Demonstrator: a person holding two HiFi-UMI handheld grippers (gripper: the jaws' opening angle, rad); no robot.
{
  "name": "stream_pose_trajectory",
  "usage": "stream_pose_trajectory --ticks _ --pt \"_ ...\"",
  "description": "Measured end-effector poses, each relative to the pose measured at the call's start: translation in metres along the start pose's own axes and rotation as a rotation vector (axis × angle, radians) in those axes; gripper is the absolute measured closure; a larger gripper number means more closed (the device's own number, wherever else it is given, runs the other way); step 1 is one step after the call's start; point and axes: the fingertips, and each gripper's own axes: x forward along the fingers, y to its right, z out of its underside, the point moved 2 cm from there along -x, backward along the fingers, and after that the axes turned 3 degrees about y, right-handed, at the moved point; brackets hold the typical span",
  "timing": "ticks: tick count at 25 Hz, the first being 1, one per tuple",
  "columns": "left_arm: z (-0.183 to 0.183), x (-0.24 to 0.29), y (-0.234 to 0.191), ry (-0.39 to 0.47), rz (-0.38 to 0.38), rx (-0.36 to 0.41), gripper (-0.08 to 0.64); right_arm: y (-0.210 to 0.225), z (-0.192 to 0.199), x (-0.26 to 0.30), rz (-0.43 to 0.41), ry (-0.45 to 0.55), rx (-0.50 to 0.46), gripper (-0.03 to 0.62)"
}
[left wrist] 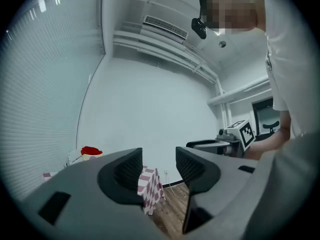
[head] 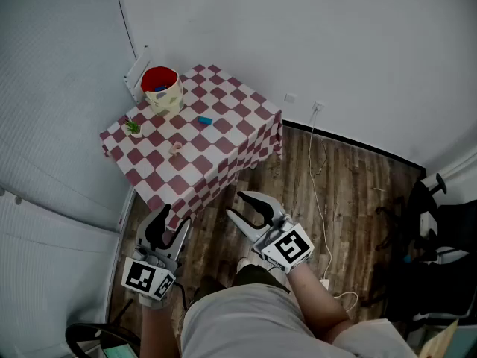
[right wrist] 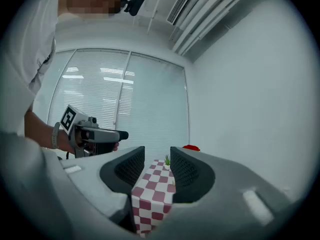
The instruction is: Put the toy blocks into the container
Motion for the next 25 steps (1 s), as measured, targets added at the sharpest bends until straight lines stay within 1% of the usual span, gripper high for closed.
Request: stream_pose_trajectory --ticks 3,7,10,14,17,20,25 --pt "0.002 0.019 0.007 -0.015 -0.001 -0.002 0.373 0.020 0.001 -0.007 0.000 0.004 0.012 0.426" --pt "0.006 0.045 0.013 -0.037 0.001 -0.039 0.371 0.043 0.008 -0.015 -0.012 -0.007 0.025 0.426" --pt "0.012 0.063 0.018 -0.066 -0.004 -0.030 0.371 0.062 0.015 -0.022 -0.012 -0.005 0.047 0.426" --pt "0.020 0.078 0.018 -0.085 -0.038 -0.042 0.371 0.082 0.025 -0.027 -0.015 0.001 0.095 0.426" --pt "0.031 0.089 0.008 -0.103 -0.074 -0.041 0.371 0.097 0.033 -0.022 -0.012 -0.010 0.115 0.426" --pt "0.040 0.098 -0.009 -0.108 -0.094 -0.062 0.371 0.113 0.041 -0.010 -0.004 -0.032 0.116 0.426" --pt "0.054 0.118 -0.054 -0.108 -0.108 -0.093 0.371 0.141 0.054 0.027 0.009 -0.069 0.113 0.426"
